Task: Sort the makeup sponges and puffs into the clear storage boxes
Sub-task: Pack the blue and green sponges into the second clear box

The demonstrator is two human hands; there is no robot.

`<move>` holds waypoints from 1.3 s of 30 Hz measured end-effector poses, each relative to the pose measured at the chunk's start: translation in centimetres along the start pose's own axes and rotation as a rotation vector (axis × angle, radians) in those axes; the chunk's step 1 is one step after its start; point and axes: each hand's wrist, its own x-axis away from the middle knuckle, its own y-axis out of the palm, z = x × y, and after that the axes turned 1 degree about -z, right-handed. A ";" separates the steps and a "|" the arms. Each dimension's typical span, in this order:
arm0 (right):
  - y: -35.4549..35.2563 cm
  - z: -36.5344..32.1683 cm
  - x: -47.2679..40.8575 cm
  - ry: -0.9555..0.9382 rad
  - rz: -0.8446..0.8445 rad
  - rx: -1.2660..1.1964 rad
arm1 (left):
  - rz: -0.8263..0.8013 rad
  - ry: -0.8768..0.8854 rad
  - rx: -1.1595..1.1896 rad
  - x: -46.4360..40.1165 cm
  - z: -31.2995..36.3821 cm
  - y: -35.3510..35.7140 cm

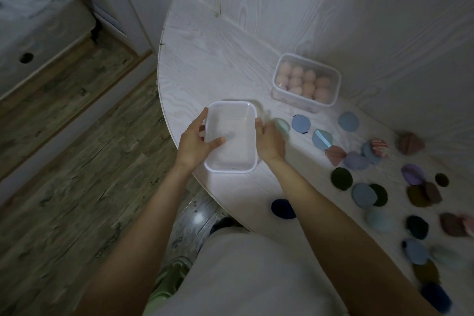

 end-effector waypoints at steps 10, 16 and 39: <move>-6.1 -1.9 2.3 -0.030 -0.284 -0.772 | -0.214 0.312 -0.147 2.4 -0.4 -1.0; -5.3 1.8 -0.8 -0.415 0.003 0.071 | 0.065 0.309 0.034 1.3 -1.4 -0.8; -2.8 6.2 2.1 -0.499 0.058 0.531 | 0.155 -0.217 0.262 -1.7 -0.7 -0.5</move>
